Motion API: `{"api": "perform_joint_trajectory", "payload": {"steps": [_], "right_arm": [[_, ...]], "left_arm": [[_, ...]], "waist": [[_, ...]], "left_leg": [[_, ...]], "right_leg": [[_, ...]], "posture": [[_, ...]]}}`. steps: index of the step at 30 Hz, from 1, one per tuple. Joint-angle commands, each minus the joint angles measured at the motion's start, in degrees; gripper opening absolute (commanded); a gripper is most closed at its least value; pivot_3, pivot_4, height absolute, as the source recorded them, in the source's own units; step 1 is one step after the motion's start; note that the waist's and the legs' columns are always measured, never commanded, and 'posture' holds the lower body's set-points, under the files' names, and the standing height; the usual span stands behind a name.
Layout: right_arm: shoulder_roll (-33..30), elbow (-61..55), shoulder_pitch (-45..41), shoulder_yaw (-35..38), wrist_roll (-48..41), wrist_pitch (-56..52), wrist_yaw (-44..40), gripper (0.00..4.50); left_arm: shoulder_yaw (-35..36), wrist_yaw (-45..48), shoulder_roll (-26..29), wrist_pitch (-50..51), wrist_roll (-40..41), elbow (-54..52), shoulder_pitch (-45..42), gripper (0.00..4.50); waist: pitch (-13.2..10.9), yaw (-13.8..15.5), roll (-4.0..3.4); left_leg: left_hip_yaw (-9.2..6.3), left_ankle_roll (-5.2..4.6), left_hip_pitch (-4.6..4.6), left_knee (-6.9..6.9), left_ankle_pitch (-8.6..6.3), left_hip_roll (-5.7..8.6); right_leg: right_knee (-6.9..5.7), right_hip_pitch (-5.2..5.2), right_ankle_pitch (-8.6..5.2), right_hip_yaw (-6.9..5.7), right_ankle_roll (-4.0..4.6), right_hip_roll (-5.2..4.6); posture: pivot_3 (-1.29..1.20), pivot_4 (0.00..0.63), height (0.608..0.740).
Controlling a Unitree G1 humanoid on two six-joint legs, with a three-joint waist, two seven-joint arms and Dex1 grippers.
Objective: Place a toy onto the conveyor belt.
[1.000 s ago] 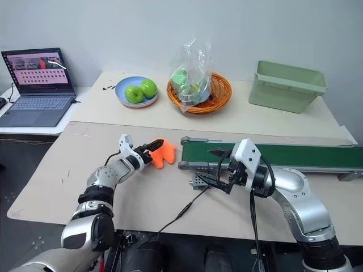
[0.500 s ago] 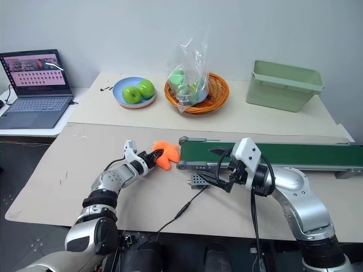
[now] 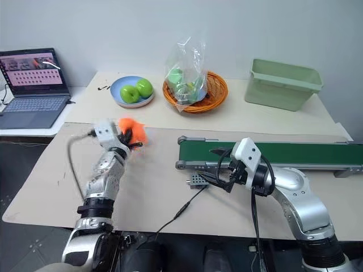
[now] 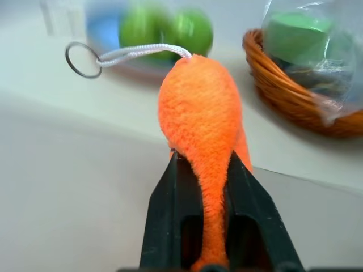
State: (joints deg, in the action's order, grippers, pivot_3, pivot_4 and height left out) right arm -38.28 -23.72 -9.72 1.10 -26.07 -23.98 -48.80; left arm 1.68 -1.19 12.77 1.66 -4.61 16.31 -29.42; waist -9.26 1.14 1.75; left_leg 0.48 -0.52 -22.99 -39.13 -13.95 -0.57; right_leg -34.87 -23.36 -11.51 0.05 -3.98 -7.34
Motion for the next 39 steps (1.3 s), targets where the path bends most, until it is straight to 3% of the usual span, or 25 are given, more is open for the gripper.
{"api": "perform_joint_trajectory", "payload": {"steps": [1, 5, 7, 16, 25, 27, 28, 37, 39], "right_arm": [[-0.4, -1.0, 0.8, 2.3, -1.0, 0.8, -0.1, 4.50], [-0.1, -1.1, 1.3, 2.7, -1.1, 0.8, 0.3, 4.50], [0.0, -1.3, 1.4, 2.7, -1.1, 0.7, 0.5, 4.50], [0.4, -2.3, 3.1, 4.5, -1.8, 0.9, 1.2, 4.50], [0.6, -2.6, 3.3, 5.0, -2.3, 1.0, 1.8, 4.50], [0.7, -2.6, 3.3, 4.9, -2.3, 1.0, 1.9, 4.50], [0.7, -2.6, 3.3, 4.9, -2.3, 1.1, 2.0, 4.50], [1.3, -1.6, 2.4, 4.4, -1.8, 1.6, 2.0, 4.50], [1.4, -1.5, 2.2, 4.3, -1.7, 1.7, 2.0, 4.50]], "left_arm": [[-14.7, -6.7, 7.1, -15.0, -23.8, -2.7, -0.5, 0.01], [-28.0, -17.7, 14.9, -25.0, -46.0, 0.5, -3.4, 0.01], [-30.9, -21.6, 16.2, -27.2, -50.5, 2.3, -4.7, 0.01], [-40.0, -32.9, 14.8, -31.9, -61.2, 20.7, -14.8, 0.01], [-45.6, -37.1, 10.3, -33.3, -63.5, 32.8, -20.2, 0.01], [-45.8, -37.1, 9.7, -33.8, -62.8, 34.3, -20.6, 0.88], [-45.8, -36.7, 9.5, -34.3, -62.2, 35.0, -20.8, 1.05], [-45.5, -35.2, 9.1, -35.5, -59.1, 37.6, -22.1, 4.29], [-45.7, -35.0, 9.3, -35.6, -58.7, 37.7, -22.2, 4.46]], "waist": [[0.0, 0.4, -0.01], [0.0, 0.7, -0.02], [0.0, 0.7, -0.03], [0.0, 0.3, -0.02], [0.0, 0.2, -0.01], [0.0, 0.1, -0.01], [0.0, 0.0, -0.01], [0.0, -0.4, -0.02], [0.0, -0.4, -0.02]], "left_leg": [[-0.01, 0.00, -0.01, 0.00, 0.00, 0.01], [0.03, 0.01, 0.01, 0.02, -0.01, 0.01], [0.03, 0.01, 0.00, 0.06, -0.01, -0.01], [0.12, 0.04, -0.55, 0.05, 0.02, -0.01], [0.13, 0.04, -0.70, 0.02, 0.02, 0.00], [0.13, 0.04, -0.70, 0.00, 0.02, 0.00], [0.13, 0.04, -0.70, -0.01, 0.02, 0.00], [0.12, 0.04, -0.52, -0.06, 0.02, -0.01], [0.13, 0.04, -0.44, -0.07, 0.02, 0.00]], "right_leg": [[0.05, 0.00, 0.00, -0.02, 0.00, 0.00], [0.07, 0.00, 0.00, -0.01, 0.00, -0.03], [0.04, -0.06, -0.01, -0.03, 0.01, -0.02], [-0.17, -0.75, -0.01, 0.03, -0.01, -0.02], [-0.17, -0.81, -0.01, 0.01, -0.03, -0.03], [-0.17, -0.82, -0.01, 0.01, -0.03, -0.03], [-0.18, -0.82, -0.01, 0.01, -0.03, -0.03], [-0.26, -0.69, -0.01, 0.03, -0.03, -0.03], [-0.26, -0.61, -0.01, 0.04, -0.03, -0.03]], "posture": [[0.00, 0.150, 0.715], [0.00, 0.150, 0.715], [0.00, 0.150, 0.715], [0.00, 0.150, 0.715], [0.00, 0.150, 0.715], [0.00, 0.150, 0.715], [0.00, 0.150, 0.715], [0.00, 0.150, 0.715], [0.00, 0.150, 0.715]]}}
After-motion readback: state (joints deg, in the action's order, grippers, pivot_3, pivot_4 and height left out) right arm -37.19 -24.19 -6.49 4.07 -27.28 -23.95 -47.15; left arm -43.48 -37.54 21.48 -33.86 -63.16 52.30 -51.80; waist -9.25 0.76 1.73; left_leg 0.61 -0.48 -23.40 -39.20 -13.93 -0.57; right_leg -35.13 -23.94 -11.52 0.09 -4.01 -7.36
